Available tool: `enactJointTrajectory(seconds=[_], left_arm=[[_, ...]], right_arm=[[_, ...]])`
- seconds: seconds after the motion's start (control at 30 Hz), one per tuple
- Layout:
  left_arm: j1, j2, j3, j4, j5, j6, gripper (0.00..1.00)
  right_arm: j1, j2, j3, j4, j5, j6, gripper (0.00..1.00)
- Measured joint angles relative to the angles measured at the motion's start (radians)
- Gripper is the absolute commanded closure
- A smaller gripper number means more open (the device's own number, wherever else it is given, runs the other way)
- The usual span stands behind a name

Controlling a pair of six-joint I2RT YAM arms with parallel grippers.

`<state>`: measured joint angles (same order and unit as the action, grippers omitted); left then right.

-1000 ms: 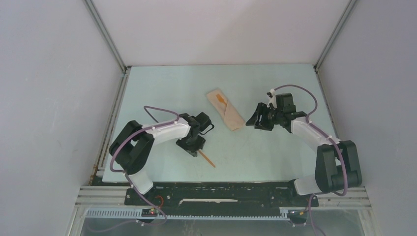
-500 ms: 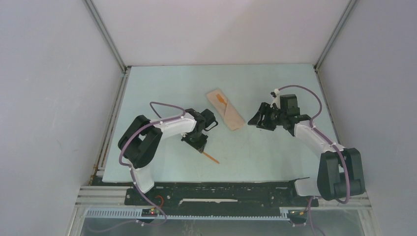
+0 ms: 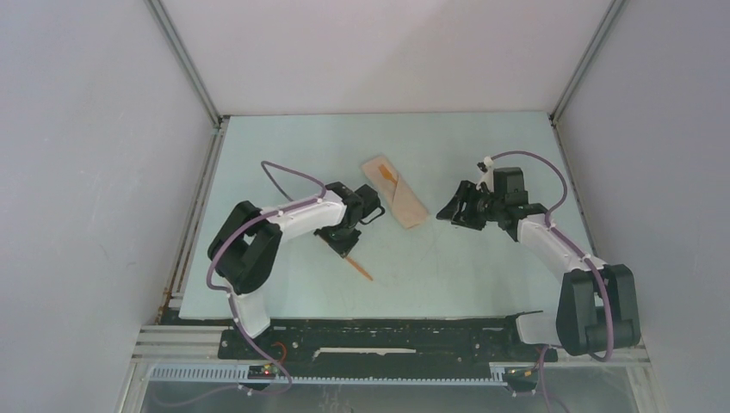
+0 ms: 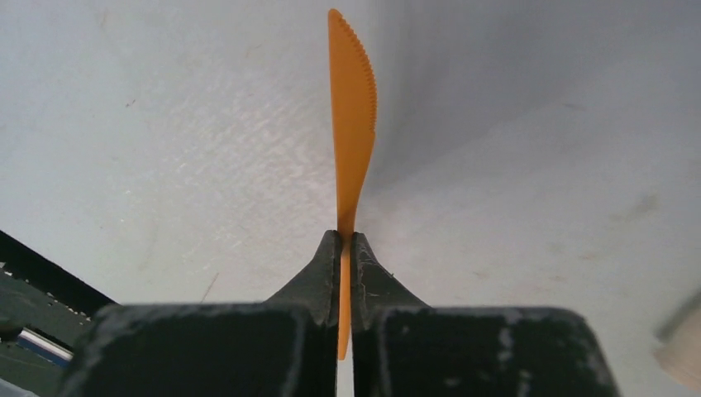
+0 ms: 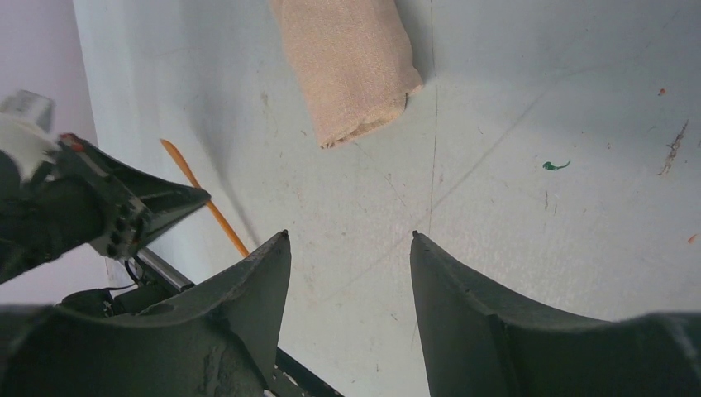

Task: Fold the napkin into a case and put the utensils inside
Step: Insert the knife at the center of the board, then insert the knife into the folded napkin.

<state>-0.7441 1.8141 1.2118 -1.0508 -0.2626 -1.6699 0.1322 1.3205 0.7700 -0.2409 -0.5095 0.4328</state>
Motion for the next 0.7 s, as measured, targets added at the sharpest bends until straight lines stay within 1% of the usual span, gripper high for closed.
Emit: enactJointTrajectory(seconds=[0.07,0.2,0.33,0.47,0.57,0.7], left_arm=[[0.001,0.000,0.061,-0.031,-0.049,0.017,1.00],[0.001,0.002,0.235,-0.066,-0.156,0.065,1.00],[0.001,0.060,0.468,-0.100,-0.294,0.127,1.00],[0.010,0.172,0.670,-0.101,-0.420,0.222,1.00],[0.022,0.278,0.812,-0.088,-0.480,0.300,1.00],[0.048,0.383,0.907,-0.043,-0.507,0.372,1.00]], right_arm=[[0.000,0.000,-0.003,0.004,0.000,0.001,0.37],[0.000,0.000,-0.006,0.007,0.000,0.003,0.37],[0.000,0.000,-0.006,0.009,0.004,0.003,0.37],[0.000,0.000,-0.006,0.016,0.003,0.004,0.37],[0.000,0.002,-0.011,0.024,0.002,0.004,0.37],[0.000,0.018,-0.011,0.031,0.002,0.008,0.37]])
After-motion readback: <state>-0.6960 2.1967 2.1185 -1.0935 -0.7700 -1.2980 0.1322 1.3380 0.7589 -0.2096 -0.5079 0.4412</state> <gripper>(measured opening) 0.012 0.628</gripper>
